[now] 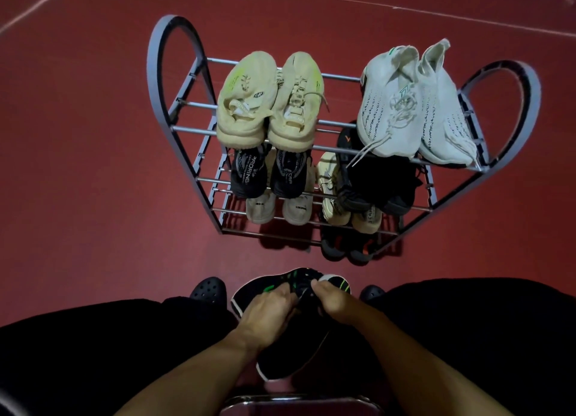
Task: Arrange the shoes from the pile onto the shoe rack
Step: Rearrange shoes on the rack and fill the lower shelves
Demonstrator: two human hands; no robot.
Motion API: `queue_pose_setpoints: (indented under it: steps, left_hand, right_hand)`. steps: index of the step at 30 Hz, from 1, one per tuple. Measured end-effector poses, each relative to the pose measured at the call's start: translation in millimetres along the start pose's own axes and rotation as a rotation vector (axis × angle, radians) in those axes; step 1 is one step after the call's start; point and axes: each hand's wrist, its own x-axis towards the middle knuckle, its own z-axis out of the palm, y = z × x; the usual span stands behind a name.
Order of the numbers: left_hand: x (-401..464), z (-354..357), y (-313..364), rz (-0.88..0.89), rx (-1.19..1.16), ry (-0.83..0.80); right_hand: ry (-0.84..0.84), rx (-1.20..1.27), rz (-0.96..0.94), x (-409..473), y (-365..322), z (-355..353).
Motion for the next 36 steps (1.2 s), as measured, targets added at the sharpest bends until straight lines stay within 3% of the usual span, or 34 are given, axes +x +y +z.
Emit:
queue_pose_setpoints:
  steps: [8,11,15,20,24,27,31,36]
  left_hand:
    - [2.6,-10.0,-8.7,0.117,0.096,0.021]
    - [1.5,-12.9,-11.4,0.215,0.124,0.015]
    - [-1.9,-14.6,-5.8,0.219,0.014,-0.027]
    - [-1.8,-12.8,1.8,0.206,-0.096,-0.058]
    - [2.6,-10.2,-7.9,0.339,0.021,-0.007]
    - [6.0,-8.7,-25.5,0.392,0.053,0.066]
    - [9.8,-13.0,-35.4,0.335,-0.028,0.098]
    - [15.8,-19.5,-41.2,0.226,-0.118,0.123]
  right_hand:
    - [0.014,0.317,-0.058,15.9,4.4,13.6]
    - [-0.054,0.456,0.022,16.7,3.6,14.8]
    - [-0.016,0.446,0.141,16.0,12.2,5.9]
    - [-0.228,0.608,0.264,-1.4,23.6,1.6]
    - [-0.250,0.802,0.228,-9.9,25.6,3.0]
    - [-0.291,0.796,0.207,-11.9,20.6,3.3]
    - [-0.347,0.742,0.163,-20.7,7.6,-1.9]
    - [-0.235,0.826,0.129,-6.4,2.7,0.3]
